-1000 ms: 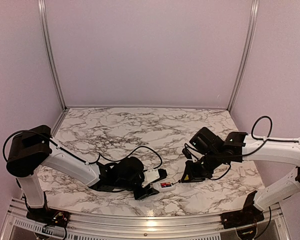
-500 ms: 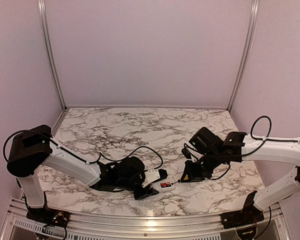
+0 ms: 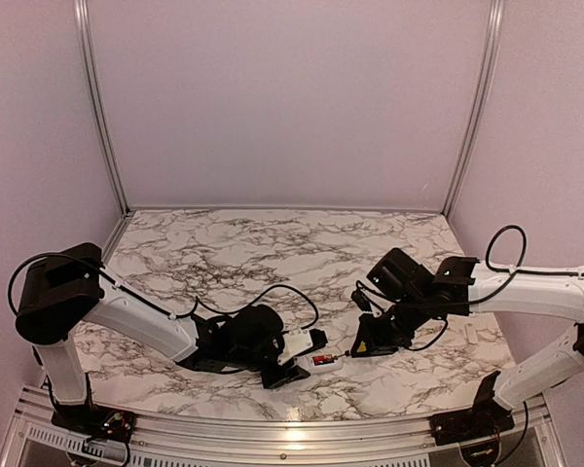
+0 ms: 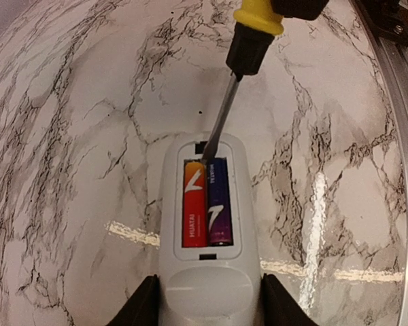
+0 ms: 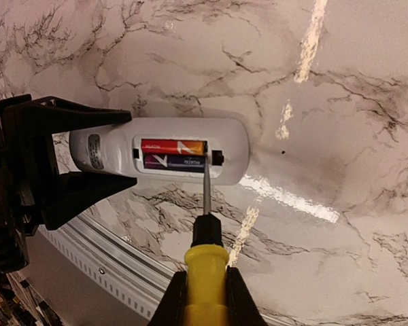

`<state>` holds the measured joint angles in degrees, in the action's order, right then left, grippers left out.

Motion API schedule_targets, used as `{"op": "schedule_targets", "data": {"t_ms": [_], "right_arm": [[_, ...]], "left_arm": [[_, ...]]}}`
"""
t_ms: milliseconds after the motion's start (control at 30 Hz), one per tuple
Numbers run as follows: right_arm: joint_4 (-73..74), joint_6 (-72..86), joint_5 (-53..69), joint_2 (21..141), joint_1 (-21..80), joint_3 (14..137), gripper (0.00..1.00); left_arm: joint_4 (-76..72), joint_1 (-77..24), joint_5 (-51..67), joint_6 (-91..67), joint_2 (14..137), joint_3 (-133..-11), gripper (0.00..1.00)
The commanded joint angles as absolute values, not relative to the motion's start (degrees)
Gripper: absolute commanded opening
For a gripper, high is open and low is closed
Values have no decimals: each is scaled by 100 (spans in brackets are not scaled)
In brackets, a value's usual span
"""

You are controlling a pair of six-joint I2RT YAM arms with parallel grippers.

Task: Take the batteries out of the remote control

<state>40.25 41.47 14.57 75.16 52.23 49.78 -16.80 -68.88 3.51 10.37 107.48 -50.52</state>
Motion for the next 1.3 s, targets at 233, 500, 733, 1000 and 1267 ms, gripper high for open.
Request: {"op": "schedule_targets", "data": {"t_ms": [233,500,733,1000,1267], "right_arm": [[3904,4007,1858,7735,5291,5006,0],[3787,3985,2068,7701,5291,4916,0],[3716,3845,2498,7682,5293,4945,0],[3564,4010,2970,7659,5299,4984,0],[3157,4428,3205,7673,5298,4828,0]], "left_arm": [[-1927,-6926,437,1021,10872,-5282,0],[-1917,-6926,426,1071,10855,-5273,0],[-1907,-6924,365,1148,10837,-5248,0],[-1916,-6926,245,1222,10819,-5238,0],[-1903,-6926,146,1308,10833,-5229,0]]}}
